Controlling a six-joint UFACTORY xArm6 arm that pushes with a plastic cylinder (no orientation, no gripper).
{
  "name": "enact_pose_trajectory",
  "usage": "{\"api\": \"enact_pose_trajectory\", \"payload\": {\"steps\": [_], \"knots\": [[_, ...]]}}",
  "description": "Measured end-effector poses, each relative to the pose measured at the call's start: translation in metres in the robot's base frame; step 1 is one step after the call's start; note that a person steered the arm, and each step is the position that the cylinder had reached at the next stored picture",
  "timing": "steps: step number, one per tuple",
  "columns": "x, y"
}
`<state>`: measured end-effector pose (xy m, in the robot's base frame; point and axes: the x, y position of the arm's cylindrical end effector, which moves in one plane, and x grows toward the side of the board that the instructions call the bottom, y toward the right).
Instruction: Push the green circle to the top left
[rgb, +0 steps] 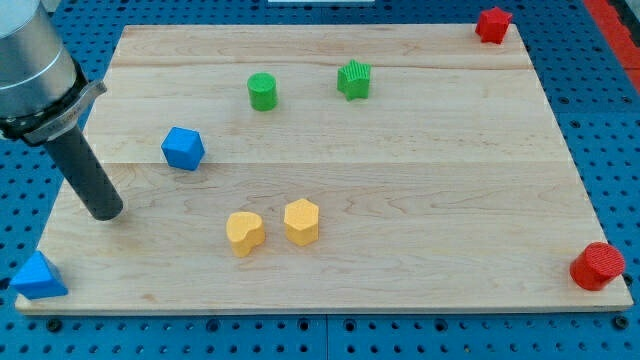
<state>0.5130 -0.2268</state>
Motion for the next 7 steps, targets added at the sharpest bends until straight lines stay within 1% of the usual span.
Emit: {"api": "enact_pose_trajectory", "payload": {"steps": [1,2,3,4,5,6,7], "knots": [[0.003,0.051],[-0.002,0.1],[-0.037,0.139],[-0.08,0.19],[-0.11,0.211],[-0.131,0.212],[-0.14,0.212]]}}
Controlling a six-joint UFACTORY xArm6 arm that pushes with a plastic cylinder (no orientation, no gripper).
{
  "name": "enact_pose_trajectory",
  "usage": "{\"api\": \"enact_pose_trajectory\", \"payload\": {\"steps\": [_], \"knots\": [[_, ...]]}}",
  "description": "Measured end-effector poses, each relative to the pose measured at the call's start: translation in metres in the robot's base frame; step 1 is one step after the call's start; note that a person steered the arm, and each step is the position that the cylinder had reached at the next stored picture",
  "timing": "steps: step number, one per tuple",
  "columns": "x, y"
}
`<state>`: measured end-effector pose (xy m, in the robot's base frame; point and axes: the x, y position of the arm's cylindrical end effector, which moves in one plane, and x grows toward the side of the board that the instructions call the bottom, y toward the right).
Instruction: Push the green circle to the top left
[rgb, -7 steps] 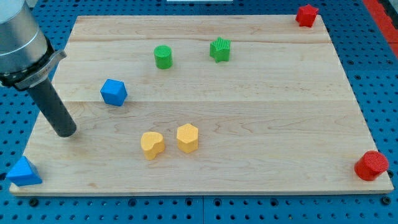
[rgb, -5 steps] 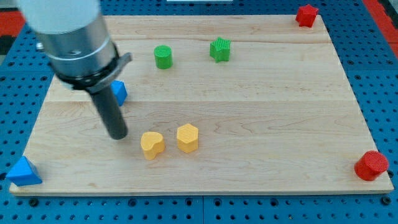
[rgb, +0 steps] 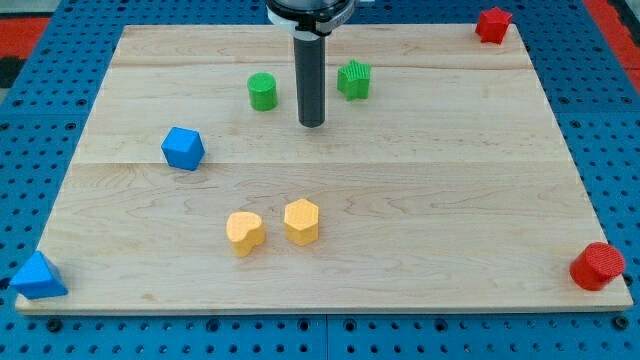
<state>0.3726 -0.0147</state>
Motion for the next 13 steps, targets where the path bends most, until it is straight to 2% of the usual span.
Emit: {"api": "enact_pose_trajectory", "payload": {"steps": [3,5,9,13], "knots": [[-0.036,-0.035],[-0.036,-0.073],[-0.055,-0.09],[-0.056,-0.154]]}}
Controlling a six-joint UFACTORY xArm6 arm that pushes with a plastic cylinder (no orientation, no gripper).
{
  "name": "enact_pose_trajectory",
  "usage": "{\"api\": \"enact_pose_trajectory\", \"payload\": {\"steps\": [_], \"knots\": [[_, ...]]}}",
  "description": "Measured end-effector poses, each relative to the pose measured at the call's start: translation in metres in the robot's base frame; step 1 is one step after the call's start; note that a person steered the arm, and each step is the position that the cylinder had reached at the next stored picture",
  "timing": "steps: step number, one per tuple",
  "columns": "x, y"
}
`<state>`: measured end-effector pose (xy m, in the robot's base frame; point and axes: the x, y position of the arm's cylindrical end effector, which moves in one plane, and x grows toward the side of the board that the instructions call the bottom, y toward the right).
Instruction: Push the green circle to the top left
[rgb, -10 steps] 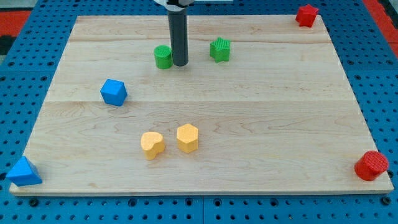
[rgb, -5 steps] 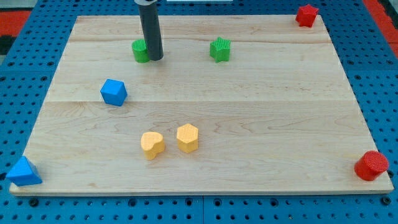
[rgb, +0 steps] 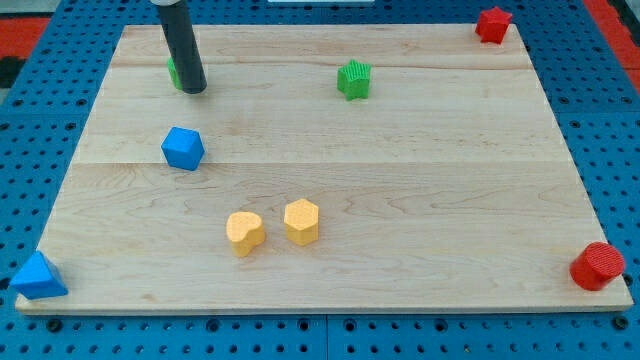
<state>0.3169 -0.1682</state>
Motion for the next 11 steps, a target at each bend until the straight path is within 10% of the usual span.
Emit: {"api": "enact_pose_trajectory", "payload": {"steps": [11], "knots": [[-0.083,-0.066]]}}
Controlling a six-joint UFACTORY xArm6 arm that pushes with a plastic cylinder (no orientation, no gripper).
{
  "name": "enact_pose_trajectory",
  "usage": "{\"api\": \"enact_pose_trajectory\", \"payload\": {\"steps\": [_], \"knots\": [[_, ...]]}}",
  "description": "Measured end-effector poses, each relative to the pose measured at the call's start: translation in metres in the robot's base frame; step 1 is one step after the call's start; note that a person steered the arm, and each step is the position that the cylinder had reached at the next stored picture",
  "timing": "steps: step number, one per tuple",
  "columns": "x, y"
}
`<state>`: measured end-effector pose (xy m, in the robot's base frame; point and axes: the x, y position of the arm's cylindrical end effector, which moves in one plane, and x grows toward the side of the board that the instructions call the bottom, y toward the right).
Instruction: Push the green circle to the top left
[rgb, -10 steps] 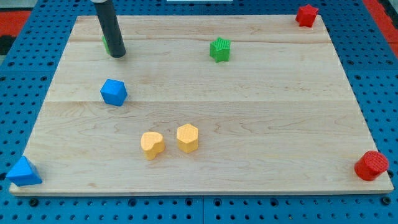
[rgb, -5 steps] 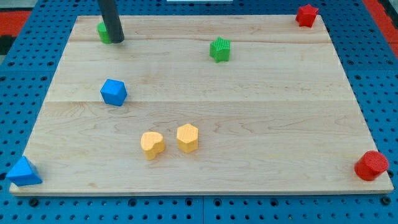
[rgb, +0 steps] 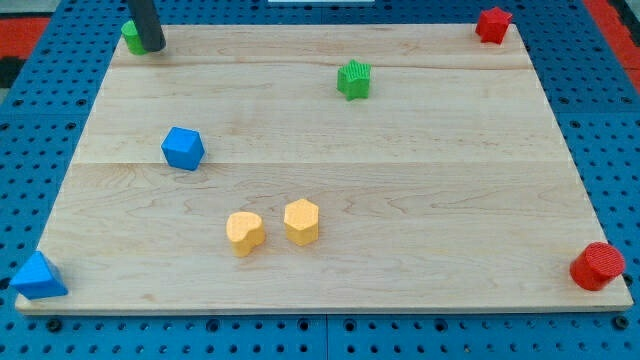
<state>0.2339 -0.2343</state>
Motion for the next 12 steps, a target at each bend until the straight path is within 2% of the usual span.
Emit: {"api": "enact_pose_trajectory", "payload": {"steps": [5,6,12], "knots": [[0.012,-0.046],[0.013,-0.071],[0.006,-0.07]]}}
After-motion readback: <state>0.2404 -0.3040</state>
